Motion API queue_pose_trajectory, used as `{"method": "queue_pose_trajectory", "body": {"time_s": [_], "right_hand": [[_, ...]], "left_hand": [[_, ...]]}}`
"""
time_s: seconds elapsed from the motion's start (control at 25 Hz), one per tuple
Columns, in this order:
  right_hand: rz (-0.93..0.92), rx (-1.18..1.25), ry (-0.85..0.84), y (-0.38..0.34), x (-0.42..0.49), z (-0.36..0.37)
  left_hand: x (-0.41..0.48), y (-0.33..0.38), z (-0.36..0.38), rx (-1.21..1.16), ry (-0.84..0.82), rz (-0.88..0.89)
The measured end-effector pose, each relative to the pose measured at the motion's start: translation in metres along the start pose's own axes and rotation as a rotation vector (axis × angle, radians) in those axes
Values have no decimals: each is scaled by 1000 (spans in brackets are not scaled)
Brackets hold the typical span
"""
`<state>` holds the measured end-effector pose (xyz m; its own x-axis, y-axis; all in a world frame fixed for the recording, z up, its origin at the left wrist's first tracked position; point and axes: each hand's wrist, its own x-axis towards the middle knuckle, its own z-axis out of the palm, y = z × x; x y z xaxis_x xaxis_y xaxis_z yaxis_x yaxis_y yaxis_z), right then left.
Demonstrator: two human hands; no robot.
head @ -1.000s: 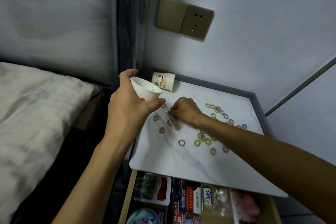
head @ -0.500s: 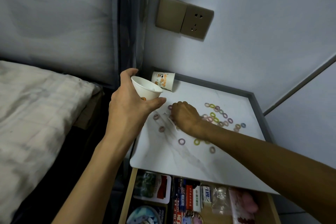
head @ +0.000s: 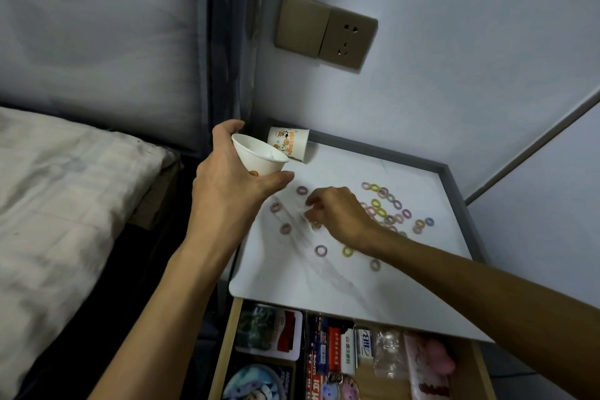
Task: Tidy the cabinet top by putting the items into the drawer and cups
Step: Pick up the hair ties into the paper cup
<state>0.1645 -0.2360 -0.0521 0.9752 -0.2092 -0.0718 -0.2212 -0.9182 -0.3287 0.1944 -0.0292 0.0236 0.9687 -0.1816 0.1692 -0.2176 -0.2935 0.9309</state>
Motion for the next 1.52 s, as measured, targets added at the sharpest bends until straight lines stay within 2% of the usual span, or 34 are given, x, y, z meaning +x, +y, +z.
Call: {"method": "queue_pose_trajectory", "body": {"time_s": [0.12, 0.24, 0.32, 0.4, 0.6, 0.84, 1.04, 1.28, 1.52], "right_hand": [[35, -40, -13, -8, -2, 11], [45, -189, -16, -15, 2, 12], [24, -270, -78, -18, 4, 9], [34, -251, -123, -17, 6, 3], [192, 151, -13, -3, 12, -25], [183, 694, -48, 11, 1, -48], [210, 854, -119, 21, 0, -53], [164, 689, -32, 28, 2, -50], [172, 517, -42, 34, 4, -46]], "left_hand": [[-2, 1, 3, 3, -7, 10], [-2, 0, 3, 3, -1, 14], [-1, 0, 2, 9, -1, 12], [-1, 0, 2, 8, -11, 8], [-1, -1, 2, 7, -23, 7], [-3, 1, 4, 35, -40, 3], [-5, 3, 9, 24, -79, -8], [-4, 3, 13, -1, -99, -18], [-4, 3, 15, 4, -93, -9]]}}
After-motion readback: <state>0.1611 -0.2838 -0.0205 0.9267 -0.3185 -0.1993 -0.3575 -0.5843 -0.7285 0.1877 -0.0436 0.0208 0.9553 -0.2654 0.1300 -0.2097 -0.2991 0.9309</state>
